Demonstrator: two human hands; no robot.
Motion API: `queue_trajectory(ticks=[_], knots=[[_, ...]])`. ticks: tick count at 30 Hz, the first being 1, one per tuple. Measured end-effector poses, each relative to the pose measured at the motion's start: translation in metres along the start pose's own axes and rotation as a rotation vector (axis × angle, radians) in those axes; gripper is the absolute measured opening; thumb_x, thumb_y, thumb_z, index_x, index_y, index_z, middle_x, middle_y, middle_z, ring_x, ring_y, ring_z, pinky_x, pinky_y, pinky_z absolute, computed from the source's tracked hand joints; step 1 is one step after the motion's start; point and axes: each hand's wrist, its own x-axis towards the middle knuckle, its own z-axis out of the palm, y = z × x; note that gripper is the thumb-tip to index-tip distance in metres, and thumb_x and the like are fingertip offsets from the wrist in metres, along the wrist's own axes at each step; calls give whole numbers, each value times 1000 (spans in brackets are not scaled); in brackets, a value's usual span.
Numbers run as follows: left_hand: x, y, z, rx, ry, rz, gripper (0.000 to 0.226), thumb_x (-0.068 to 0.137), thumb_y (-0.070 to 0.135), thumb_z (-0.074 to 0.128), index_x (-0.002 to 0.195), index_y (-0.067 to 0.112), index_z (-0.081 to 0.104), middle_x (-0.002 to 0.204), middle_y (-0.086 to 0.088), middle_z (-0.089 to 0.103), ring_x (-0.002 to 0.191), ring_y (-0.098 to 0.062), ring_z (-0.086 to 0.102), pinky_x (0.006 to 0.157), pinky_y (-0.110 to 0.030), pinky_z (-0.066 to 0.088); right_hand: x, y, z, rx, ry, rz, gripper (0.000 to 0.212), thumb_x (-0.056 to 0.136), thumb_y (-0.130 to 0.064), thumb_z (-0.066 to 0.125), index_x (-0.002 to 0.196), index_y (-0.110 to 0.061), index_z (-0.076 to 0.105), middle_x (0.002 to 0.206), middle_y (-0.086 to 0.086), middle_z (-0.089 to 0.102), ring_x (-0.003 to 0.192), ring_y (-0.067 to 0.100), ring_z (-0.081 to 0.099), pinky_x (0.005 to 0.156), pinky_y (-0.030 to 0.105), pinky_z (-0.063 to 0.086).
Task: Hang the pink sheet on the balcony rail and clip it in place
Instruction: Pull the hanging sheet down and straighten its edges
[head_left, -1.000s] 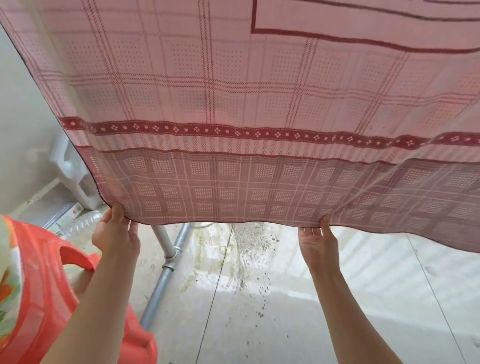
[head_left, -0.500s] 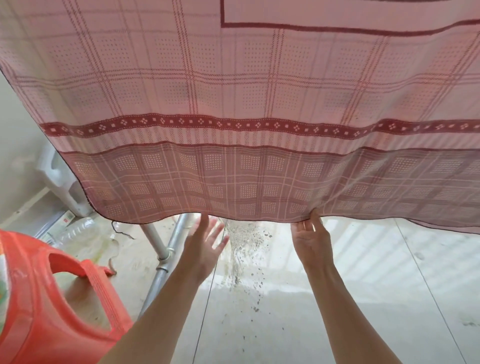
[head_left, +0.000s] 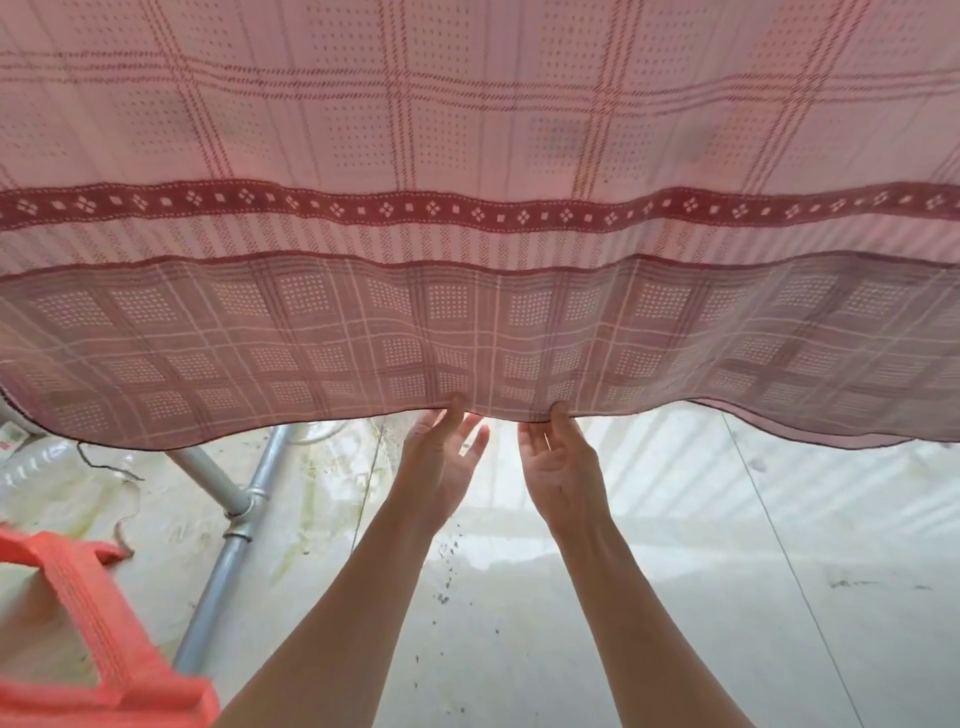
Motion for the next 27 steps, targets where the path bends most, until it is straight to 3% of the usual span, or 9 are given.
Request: queue_trajectory(ticks=[5,10,12,15,18,21,24,27], knots=[[3,9,1,-36,-67,58,25,80,25,58,104,24,54,113,9,57,110,-12,49,88,-28,41,7,-6,-6,13,26,-20,18,86,-7,58,104,-5,59,91,4,74,104,16,62,96,38,45],[5,15,-9,-241,11,77,24,84,30,61,107,28,59,115,9,53,94,-8,47,70,-22,46,15,-18,-8,25,52,-76,12,86,-6,59,98,-5,61,84,3,74,92,14,68,86,37,49],[6,15,-14,-302,91,73,21,84,29,62,105,27,62,105,12,60,89,-7,46,65,-21,46,17,-21,-9,18,52,-93,19,80,-7,64,99,-5,61,85,3,75,89,13,69,87,37,49],[5,17,-19,-344,187,100,21,72,22,69,93,21,63,74,12,64,73,-4,46,65,-19,44,18,-17,-9,-10,49,-91,33,69,-9,68,101,-4,61,89,3,75,88,14,71,86,38,49],[4,30,-27,-329,275,143,11,77,19,67,86,20,61,72,10,56,64,-3,42,63,-16,42,15,-5,-5,-49,64,-52,32,69,-10,68,100,-5,62,89,3,75,88,14,71,88,38,47],[4,43,-35,-311,286,152,4,84,18,62,88,19,59,73,10,59,69,-4,45,66,-17,41,6,1,-1,-106,84,-11,31,70,-13,70,99,-8,64,98,3,72,94,16,69,92,38,47],[-2,49,-37,-273,202,125,10,88,23,58,97,19,58,78,11,70,85,-5,58,74,-23,45,-10,-14,3,-124,70,19,39,68,-30,77,103,-17,66,118,2,61,116,20,54,92,43,48],[-9,50,-38,-288,185,113,18,87,25,58,104,18,57,91,8,70,96,-8,61,79,-30,46,-21,-42,1,-161,26,-27,26,72,-36,72,93,-21,73,122,0,63,122,20,51,95,48,45]])
